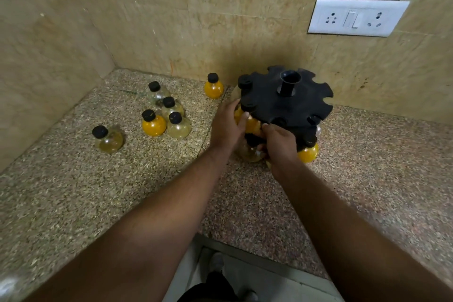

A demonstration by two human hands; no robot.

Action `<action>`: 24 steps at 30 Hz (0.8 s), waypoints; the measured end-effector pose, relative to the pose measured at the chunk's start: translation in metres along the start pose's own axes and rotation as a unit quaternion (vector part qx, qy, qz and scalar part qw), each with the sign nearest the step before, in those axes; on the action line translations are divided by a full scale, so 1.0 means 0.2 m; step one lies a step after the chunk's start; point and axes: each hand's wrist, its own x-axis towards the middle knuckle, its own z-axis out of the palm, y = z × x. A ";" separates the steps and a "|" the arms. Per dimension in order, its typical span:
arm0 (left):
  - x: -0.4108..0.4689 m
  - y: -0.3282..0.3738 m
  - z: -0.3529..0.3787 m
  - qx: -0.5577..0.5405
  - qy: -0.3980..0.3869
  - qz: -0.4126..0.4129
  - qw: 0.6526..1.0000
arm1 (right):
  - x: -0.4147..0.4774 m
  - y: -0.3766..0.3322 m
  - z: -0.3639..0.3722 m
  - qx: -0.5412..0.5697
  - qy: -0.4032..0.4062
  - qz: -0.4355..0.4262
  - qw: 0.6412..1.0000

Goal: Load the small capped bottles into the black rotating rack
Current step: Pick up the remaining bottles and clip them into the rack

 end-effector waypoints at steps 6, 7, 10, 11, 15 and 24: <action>0.02 -0.19 -0.05 -0.015 0.011 -0.103 0.995 | 0.04 0.14 0.16 -0.115 -0.056 0.004 0.992; 0.01 -0.25 -0.05 -0.017 0.010 -0.121 0.992 | 0.06 0.17 0.19 -0.142 -0.064 0.001 0.988; -0.01 -0.40 -0.09 -0.020 0.020 -0.175 0.984 | 0.12 0.24 0.29 -0.229 -0.091 -0.001 0.969; -0.02 -0.47 -0.12 -0.018 0.025 -0.199 0.979 | 0.15 0.27 0.34 -0.258 -0.107 -0.002 0.960; -0.02 -0.68 -0.18 0.019 0.087 -0.237 0.967 | 0.23 0.33 0.51 -0.367 -0.159 -0.021 0.916; 0.13 -0.93 -0.29 0.029 0.091 -0.200 0.975 | 0.41 0.48 0.86 -0.543 -0.222 -0.050 0.808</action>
